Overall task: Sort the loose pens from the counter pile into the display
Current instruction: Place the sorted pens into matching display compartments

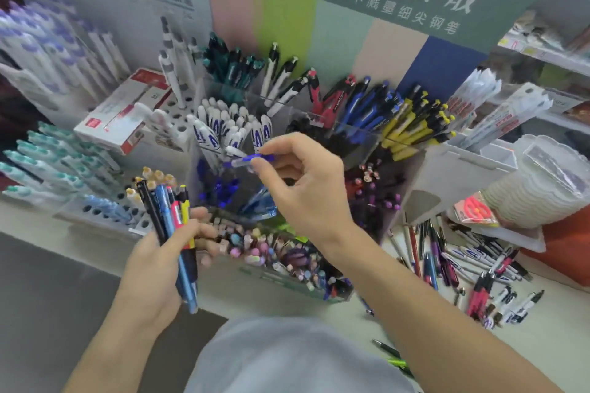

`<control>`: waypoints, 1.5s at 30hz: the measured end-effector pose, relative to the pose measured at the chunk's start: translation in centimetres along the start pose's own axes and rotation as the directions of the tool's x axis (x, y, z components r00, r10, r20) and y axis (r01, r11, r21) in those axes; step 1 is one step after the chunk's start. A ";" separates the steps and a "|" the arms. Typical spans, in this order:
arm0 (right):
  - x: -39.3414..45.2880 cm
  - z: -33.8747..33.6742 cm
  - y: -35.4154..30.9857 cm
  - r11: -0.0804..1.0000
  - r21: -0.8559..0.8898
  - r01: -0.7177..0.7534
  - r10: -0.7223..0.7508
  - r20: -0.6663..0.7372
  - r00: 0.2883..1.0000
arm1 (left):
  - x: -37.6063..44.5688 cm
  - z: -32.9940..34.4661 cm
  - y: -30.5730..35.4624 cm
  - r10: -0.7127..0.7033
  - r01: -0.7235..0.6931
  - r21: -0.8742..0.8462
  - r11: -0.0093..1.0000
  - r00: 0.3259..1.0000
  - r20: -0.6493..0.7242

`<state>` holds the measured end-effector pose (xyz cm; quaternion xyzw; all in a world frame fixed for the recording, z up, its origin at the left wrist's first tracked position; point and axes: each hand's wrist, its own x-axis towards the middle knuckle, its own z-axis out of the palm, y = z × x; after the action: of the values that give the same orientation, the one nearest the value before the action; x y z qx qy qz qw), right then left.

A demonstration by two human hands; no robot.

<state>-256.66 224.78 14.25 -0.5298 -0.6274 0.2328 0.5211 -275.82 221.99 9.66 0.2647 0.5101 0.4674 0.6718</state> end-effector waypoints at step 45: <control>-2.3 -4.3 -0.2 0.800 0.277 -0.533 0.452 0.305 0.838 | 0.0 2.5 -0.2 -0.245 0.306 -0.019 0.952 0.796 0.553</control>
<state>-253.12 221.54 14.97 -0.5439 -0.4696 0.5270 0.4538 -273.42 222.18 10.39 0.2727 0.3050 0.2966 0.8629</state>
